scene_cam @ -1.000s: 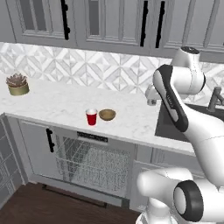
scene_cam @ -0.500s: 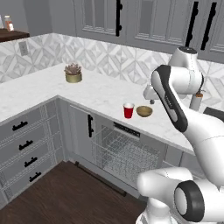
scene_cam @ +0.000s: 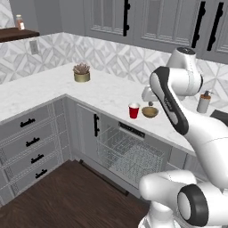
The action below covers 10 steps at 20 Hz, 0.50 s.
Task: Pick up the cup and bowl from the counter, place them in the dishwasher, and close the dishwasher door.
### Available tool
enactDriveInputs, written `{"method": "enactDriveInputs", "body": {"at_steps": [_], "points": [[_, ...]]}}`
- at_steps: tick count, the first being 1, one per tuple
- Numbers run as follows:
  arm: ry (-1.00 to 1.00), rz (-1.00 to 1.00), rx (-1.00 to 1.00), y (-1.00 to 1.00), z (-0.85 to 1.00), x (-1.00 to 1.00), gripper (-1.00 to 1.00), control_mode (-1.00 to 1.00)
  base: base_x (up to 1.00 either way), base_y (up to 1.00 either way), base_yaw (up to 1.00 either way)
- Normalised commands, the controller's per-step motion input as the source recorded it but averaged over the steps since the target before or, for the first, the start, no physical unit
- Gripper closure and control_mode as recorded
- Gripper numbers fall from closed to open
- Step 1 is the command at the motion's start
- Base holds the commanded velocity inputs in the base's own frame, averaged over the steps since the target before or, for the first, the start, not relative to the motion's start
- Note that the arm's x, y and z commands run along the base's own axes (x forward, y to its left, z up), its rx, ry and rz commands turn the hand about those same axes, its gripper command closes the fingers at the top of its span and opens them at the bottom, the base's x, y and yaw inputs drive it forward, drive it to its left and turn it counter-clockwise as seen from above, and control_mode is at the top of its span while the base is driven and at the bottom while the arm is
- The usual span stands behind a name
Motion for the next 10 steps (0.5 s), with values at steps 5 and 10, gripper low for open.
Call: {"method": "enactDriveInputs", "body": {"at_steps": [5,10], "points": [[0.00,0.00,0.00,0.00,0.00,0.00,-1.00,1.00,0.00,-0.05,0.00],[0.00,0.00,0.00,0.00,0.00,0.01,-1.00,-1.00,0.00,0.00,0.00]]}}
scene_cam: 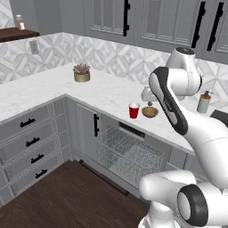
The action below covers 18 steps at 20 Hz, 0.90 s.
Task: Pick up the cup and bowl from the counter, place them in the dishwasher, and close the dishwasher door.
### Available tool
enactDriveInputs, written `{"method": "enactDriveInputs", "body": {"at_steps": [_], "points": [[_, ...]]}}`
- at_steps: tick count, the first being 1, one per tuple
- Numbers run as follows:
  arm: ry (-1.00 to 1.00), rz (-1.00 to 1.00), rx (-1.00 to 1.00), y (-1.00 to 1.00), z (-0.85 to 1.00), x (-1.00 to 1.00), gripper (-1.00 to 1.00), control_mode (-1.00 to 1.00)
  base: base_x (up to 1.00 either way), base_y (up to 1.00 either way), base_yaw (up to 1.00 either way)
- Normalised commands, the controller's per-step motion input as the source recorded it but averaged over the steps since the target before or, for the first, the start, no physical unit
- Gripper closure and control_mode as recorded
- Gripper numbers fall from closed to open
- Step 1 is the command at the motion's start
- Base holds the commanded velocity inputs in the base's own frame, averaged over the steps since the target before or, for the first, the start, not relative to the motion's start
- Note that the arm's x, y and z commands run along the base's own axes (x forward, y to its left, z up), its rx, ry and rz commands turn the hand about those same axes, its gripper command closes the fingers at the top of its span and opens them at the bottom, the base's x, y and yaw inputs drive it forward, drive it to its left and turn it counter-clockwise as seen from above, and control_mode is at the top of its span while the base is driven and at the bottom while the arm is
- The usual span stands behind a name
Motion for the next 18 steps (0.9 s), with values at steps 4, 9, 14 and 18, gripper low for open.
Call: {"method": "enactDriveInputs", "body": {"at_steps": [4,9,14,18], "points": [[0.00,0.00,0.00,0.00,-0.04,0.63,-1.00,-1.00,0.00,0.00,0.00],[0.02,0.01,-0.02,0.11,-0.35,1.00,-1.00,-1.00,0.00,0.00,0.00],[0.23,0.18,-0.02,0.04,-0.17,1.00,-1.00,-1.00,0.00,0.00,0.00],[-0.02,0.12,-0.17,0.00,-0.86,0.98,-1.00,-1.00,0.00,0.00,0.00]]}}
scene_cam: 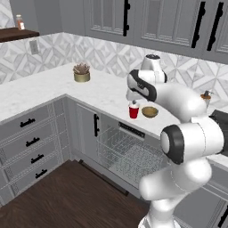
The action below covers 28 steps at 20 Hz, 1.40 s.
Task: Pick up the cup and bowl from the counter, place them in the dishwasher, and close the dishwasher door.
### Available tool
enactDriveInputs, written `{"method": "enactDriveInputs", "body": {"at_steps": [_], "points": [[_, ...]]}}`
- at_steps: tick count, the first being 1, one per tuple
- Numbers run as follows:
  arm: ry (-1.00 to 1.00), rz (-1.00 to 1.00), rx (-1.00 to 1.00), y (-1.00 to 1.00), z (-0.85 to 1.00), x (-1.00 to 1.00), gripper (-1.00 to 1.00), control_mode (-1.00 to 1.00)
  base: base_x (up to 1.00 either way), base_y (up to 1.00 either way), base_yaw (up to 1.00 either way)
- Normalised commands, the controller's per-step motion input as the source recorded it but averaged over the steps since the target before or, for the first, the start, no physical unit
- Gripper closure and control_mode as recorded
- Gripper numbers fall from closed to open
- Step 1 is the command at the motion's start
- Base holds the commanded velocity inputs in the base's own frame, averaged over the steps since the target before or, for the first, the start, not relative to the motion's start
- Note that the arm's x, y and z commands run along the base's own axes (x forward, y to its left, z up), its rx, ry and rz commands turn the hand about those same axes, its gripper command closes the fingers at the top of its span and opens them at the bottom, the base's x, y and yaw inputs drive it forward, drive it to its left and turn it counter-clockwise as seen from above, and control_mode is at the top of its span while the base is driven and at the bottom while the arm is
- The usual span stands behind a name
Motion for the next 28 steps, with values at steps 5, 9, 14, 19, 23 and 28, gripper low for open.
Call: {"method": "enactDriveInputs", "body": {"at_steps": [5,9,14,19,23,28], "points": [[-0.08,0.04,-0.24,0.00,-0.78,0.79,-1.00,-1.00,0.00,0.00,0.00],[0.00,0.00,0.00,0.00,-0.04,0.79,-1.00,-1.00,0.00,0.00,0.00],[-0.03,0.03,0.00,0.00,-0.13,0.45,-1.00,-1.00,0.00,0.00,0.00],[-0.12,0.06,0.00,0.00,-0.44,0.56,-1.00,-1.00,0.00,0.00,0.00],[-0.10,0.05,0.01,-0.04,-0.33,0.70,-1.00,-1.00,0.00,0.00,0.00],[-0.02,0.07,0.00,-0.02,-0.22,0.34,-1.00,-1.00,0.00,0.00,0.00]]}}
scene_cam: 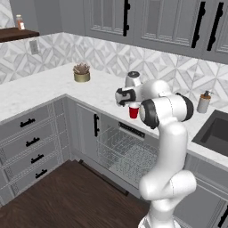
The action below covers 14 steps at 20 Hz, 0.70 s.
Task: Pick up the cup and bowl from the counter, place them in the dishwasher, and close the dishwasher door.
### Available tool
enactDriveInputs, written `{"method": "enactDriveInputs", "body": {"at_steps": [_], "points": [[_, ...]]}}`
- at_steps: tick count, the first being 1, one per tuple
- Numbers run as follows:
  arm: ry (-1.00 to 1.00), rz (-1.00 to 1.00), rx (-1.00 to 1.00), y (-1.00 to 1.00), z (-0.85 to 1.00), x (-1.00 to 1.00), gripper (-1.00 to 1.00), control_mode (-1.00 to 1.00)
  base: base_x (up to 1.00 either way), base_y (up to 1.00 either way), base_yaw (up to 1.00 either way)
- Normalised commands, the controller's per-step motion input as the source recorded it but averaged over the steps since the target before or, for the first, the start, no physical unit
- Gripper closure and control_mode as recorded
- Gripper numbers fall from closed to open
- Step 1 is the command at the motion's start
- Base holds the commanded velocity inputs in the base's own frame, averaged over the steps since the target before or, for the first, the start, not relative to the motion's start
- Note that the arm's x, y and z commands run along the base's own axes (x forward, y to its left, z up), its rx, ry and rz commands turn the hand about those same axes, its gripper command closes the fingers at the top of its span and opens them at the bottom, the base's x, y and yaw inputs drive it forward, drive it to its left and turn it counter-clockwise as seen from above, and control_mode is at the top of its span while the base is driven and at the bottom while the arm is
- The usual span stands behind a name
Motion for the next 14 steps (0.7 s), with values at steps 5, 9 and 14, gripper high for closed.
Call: {"method": "enactDriveInputs", "body": {"at_steps": [5,9,14], "points": [[0.01,0.08,0.00,-0.09,-0.19,0.20,-1.00,-1.00,0.00,0.00,0.00],[0.18,0.01,0.00,-0.02,-0.15,0.00,-1.00,-1.00,0.00,0.00,0.00],[0.11,0.00,0.00,0.00,-0.08,-0.03,-1.00,-1.00,0.00,0.00,0.00]]}}
